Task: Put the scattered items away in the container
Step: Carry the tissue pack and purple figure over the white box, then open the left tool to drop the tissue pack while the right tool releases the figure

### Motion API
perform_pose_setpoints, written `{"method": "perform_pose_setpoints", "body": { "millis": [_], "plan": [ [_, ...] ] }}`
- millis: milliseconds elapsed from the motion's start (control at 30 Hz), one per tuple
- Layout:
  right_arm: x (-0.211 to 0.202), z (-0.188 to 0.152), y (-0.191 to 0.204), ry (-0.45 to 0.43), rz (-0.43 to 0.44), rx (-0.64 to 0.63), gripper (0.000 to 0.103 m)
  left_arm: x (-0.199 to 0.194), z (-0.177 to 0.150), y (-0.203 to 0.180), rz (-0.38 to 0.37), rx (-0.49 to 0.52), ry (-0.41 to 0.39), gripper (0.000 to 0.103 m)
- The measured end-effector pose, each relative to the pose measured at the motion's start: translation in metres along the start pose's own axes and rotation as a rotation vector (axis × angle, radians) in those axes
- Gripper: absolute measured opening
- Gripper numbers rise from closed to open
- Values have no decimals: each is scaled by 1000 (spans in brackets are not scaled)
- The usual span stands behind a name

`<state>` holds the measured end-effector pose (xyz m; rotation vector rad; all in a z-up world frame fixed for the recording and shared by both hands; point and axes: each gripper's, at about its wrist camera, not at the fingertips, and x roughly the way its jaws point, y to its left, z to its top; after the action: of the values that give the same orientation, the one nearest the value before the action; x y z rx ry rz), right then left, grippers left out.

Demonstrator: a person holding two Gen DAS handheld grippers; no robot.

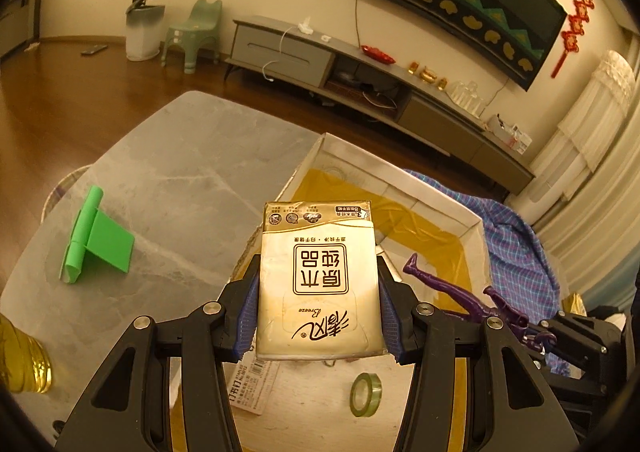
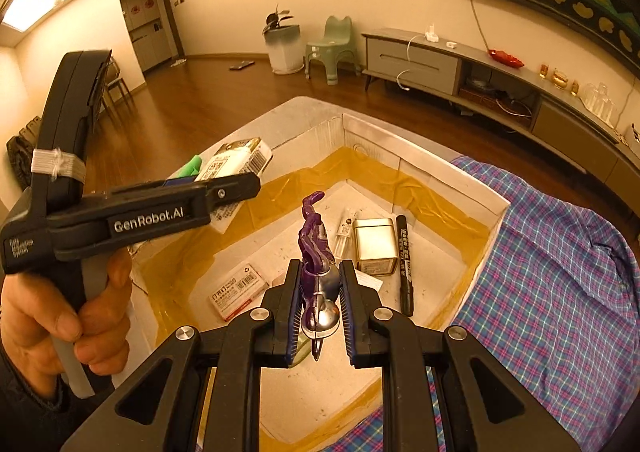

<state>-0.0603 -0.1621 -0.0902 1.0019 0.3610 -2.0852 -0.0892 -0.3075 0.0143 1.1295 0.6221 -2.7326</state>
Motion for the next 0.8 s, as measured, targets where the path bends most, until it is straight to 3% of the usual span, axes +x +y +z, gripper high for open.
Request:
{"method": "perform_pose_setpoints", "body": {
  "millis": [500, 800],
  "plan": [
    [23, -25, 2, 261, -37, -294, 19, 29, 9, -22, -8, 51, 78, 53],
    [38, -22, 2, 364, -47, -382, 19, 55, 14, -22, 43, -31, 149, 54]
  ]
}}
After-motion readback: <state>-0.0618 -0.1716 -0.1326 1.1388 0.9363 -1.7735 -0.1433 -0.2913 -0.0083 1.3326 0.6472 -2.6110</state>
